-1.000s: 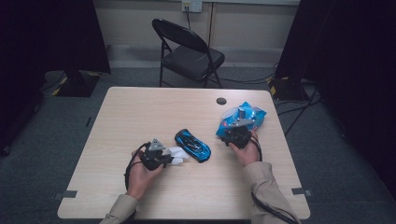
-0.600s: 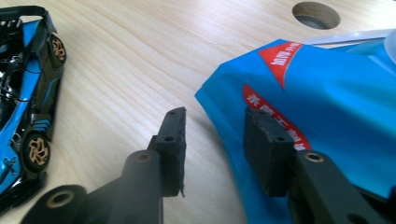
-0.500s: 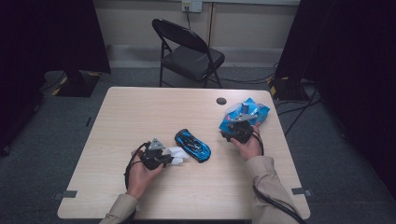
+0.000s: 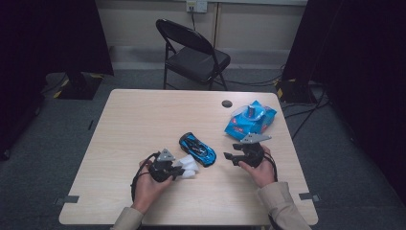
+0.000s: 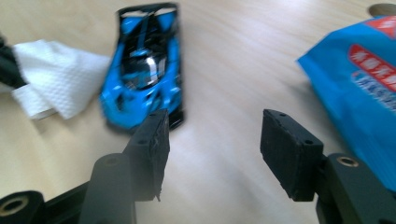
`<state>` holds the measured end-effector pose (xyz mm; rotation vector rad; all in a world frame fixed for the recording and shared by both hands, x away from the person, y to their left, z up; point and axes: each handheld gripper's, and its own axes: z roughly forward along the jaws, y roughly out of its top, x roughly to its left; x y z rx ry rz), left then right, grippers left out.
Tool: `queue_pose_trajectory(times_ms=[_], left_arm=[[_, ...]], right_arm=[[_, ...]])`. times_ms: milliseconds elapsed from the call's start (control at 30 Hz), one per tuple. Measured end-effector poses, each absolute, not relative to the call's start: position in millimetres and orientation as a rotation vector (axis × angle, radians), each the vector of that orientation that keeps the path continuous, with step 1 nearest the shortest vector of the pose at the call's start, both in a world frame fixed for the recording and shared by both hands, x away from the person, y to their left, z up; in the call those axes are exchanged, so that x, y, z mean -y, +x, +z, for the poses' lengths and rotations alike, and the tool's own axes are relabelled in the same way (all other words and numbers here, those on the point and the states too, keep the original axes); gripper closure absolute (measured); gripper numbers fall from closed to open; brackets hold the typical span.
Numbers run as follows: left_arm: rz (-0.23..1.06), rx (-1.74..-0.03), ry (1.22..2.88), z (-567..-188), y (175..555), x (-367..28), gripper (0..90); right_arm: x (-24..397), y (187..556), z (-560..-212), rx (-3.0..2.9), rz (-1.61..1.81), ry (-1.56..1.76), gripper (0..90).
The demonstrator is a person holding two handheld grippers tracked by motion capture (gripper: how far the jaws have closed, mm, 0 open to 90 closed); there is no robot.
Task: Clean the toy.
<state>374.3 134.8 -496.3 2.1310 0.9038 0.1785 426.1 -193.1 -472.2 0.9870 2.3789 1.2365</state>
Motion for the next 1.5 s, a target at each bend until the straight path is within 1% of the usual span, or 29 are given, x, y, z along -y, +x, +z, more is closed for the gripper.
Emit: queue_pose_trajectory(times_ms=[167, 433, 467, 500, 567, 600, 667, 733, 833, 967, 1067, 1100, 1233, 1433, 1500], left_arm=[[0.154, -0.858, 2.144, -498, 372, -117, 83.4], [0.122, -0.756, 2.175, -498, 372, -89, 80.4], [0.125, -0.748, 2.172, -498, 371, -86, 78.3], [0.129, -0.749, 2.168, -498, 371, -85, 73.3], [0.127, -0.759, 2.163, -497, 371, -86, 69.4], [0.12, -0.764, 2.158, -496, 370, -88, 65.4], [0.145, -0.756, 2.159, -492, 367, -94, 61.6], [0.163, -0.77, 2.147, -487, 367, -100, 55.9], [0.24, -0.801, 2.123, -476, 370, -111, 44.2], [0.331, -0.824, 2.079, -464, 384, -118, 33.2], [0.37, -0.802, 2.081, -458, 399, -116, 30.2], [0.372, -0.797, 2.076, -458, 402, -114, 27.7], [0.386, -0.784, 2.099, -459, 420, -105, 24.2], [0.366, -0.775, 2.15, -464, 441, -85, 20.8], [0.367, -0.766, 2.171, -467, 447, -80, 20.7]], right_arm=[[179, 404, -470, -2.438, 1.212, 0.86, 42.5], [146, 388, -468, -2.526, 1.253, 0.707, 44.5], [143, 387, -467, -2.532, 1.254, 0.684, 45.2], [141, 385, -467, -2.538, 1.266, 0.67, 45.6], [138, 384, -467, -2.542, 1.276, 0.663, 46.4], [137, 383, -467, -2.548, 1.28, 0.66, 47.1], [134, 382, -467, -2.552, 1.273, 0.65, 47.8], [130, 382, -468, -2.56, 1.291, 0.632, 48.1], [122, 381, -470, -2.583, 1.301, 0.615, 47.7], [112, 378, -476, -2.614, 1.275, 0.586, 47.3], [106, 377, -483, -2.643, 1.234, 0.571, 45.3], [104, 377, -485, -2.645, 1.217, 0.571, 44.6], [103, 376, -492, -2.651, 1.19, 0.572, 46.0], [102, 375, -502, -2.642, 1.196, 0.625, 51.9], [102, 375, -502, -2.629, 1.199, 0.642, 57.1]])
